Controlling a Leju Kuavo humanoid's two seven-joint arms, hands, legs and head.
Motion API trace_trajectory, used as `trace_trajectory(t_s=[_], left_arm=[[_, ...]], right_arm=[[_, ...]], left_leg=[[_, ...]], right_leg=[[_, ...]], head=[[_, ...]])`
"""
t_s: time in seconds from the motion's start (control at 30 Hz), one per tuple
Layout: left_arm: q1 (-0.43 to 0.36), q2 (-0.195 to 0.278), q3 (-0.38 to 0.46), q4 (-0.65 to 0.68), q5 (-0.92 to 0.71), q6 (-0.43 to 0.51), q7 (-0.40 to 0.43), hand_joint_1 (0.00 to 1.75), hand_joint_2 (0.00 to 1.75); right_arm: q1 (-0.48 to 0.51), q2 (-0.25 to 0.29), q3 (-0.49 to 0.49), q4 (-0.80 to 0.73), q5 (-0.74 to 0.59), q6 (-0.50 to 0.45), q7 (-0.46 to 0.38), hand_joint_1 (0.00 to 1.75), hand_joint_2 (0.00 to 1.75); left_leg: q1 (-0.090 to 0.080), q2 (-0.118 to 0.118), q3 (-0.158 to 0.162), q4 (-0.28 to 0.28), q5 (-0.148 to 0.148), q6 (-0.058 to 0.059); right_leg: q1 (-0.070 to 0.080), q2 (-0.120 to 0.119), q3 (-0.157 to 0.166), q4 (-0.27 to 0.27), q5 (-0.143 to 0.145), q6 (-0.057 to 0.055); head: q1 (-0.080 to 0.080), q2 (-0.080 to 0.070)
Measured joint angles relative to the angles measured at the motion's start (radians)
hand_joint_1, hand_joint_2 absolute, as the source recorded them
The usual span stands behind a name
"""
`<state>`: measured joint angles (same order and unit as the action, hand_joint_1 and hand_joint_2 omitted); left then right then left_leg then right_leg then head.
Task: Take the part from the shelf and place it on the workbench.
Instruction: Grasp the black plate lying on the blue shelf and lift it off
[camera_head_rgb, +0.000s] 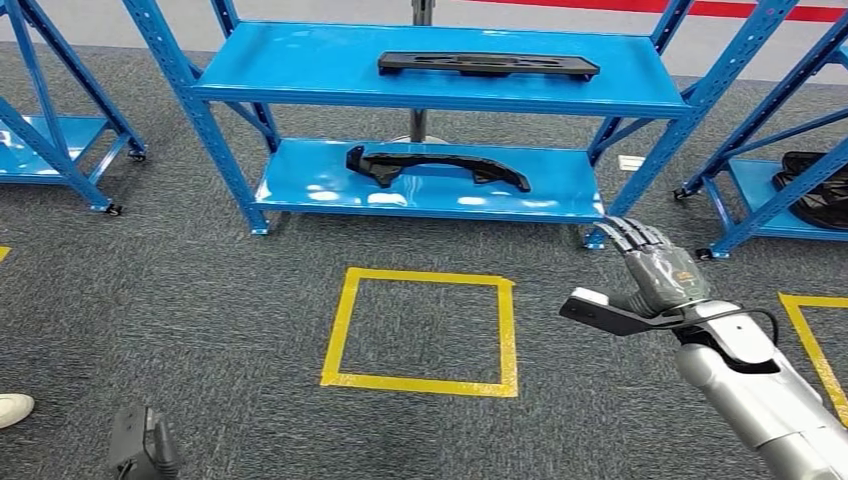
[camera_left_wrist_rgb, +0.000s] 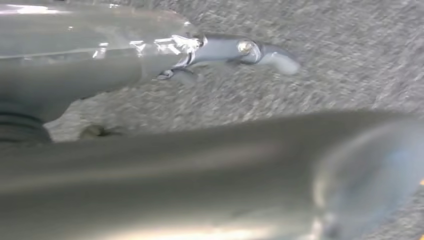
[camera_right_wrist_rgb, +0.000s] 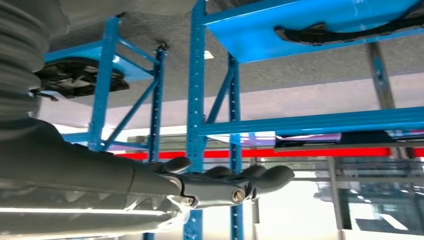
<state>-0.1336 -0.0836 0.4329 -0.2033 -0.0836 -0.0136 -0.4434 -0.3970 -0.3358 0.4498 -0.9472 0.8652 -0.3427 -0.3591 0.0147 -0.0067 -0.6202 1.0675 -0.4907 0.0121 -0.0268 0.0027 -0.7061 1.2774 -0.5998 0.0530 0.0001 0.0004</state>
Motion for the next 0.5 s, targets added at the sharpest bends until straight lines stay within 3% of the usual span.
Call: trace_trajectory(t_s=[0.03,0.07,0.13,0.17,0.2,0.27,0.37,0.43,0.5], left_arm=[[0.0,0.0,0.0,0.0,-0.001,-0.001,0.0,0.0,0.0],[0.0,-0.001,0.0,0.0,-0.003,-0.001,0.0,0.0,0.0],[0.0,-0.002,0.0,0.0,-0.005,-0.002,0.0,0.0,0.0],[-0.001,-0.003,0.0,0.0,-0.005,-0.002,0.0,0.0,0.0],[-0.002,-0.003,0.0,0.0,-0.005,-0.002,0.0,0.0,0.0],[-0.003,-0.004,0.0,0.0,-0.005,-0.001,0.0,0.0,0.0],[-0.004,-0.004,-0.001,0.0,-0.005,-0.001,-0.001,0.0,0.0],[-0.005,-0.004,-0.001,0.0,-0.006,-0.001,-0.002,0.0,0.0],[-0.001,-0.004,-0.001,0.0,-0.006,0.0,-0.002,0.0,0.0]], right_arm=[[0.002,-0.001,0.0,-0.002,0.0,0.002,0.002,0.0,1.75],[0.003,-0.001,0.001,-0.004,0.0,0.004,0.004,0.0,1.75],[0.002,-0.003,0.001,-0.009,-0.001,0.008,0.006,0.0,1.75],[0.0,-0.005,0.001,-0.011,-0.001,0.009,0.006,0.0,1.75],[-0.002,-0.006,0.001,-0.014,-0.001,0.01,0.006,0.0,1.75],[-0.007,-0.007,0.001,-0.017,-0.001,0.014,0.007,0.0,1.75],[-0.01,-0.007,0.001,-0.022,-0.001,0.016,0.007,0.0,1.75],[-0.015,-0.007,0.001,-0.027,0.0,0.018,0.007,0.0,1.75],[-0.017,-0.007,0.003,-0.027,0.004,0.021,0.008,0.0,1.75]], left_leg=[[-0.002,0.0,0.004,0.0,-0.003,0.003],[-0.003,-0.001,0.01,0.0,-0.008,0.004],[-0.005,-0.003,0.027,0.0,-0.019,0.003],[-0.006,-0.003,0.035,0.0,-0.025,0.0],[-0.008,-0.004,0.039,-0.001,-0.03,-0.004],[-0.011,-0.003,0.041,-0.005,-0.034,-0.012],[-0.012,-0.001,0.046,0.003,-0.046,-0.026],[-0.01,-0.001,0.007,0.09,-0.08,-0.031],[-0.007,-0.001,-0.074,0.227,-0.119,-0.035]], right_leg=[[0.001,0.0,-0.025,0.034,0.003,0.0],[0.003,0.0,-0.032,0.03,0.025,-0.002],[0.007,0.0,0.004,-0.077,0.107,-0.008],[0.01,0.0,0.031,-0.138,0.137,-0.012],[0.014,-0.001,0.054,-0.187,0.149,-0.017],[0.021,0.0,0.074,-0.22,0.138,-0.024],[0.011,0.002,0.092,-0.236,0.128,-0.037],[0.004,0.002,0.112,-0.244,0.119,-0.046],[0.002,0.002,0.13,-0.244,0.104,-0.049]], head=[[0.0,0.0],[0.0,0.0],[0.0,0.0],[0.0,0.0],[0.001,0.0],[0.001,0.0],[0.0,0.0],[-0.002,0.0],[-0.003,0.0]])
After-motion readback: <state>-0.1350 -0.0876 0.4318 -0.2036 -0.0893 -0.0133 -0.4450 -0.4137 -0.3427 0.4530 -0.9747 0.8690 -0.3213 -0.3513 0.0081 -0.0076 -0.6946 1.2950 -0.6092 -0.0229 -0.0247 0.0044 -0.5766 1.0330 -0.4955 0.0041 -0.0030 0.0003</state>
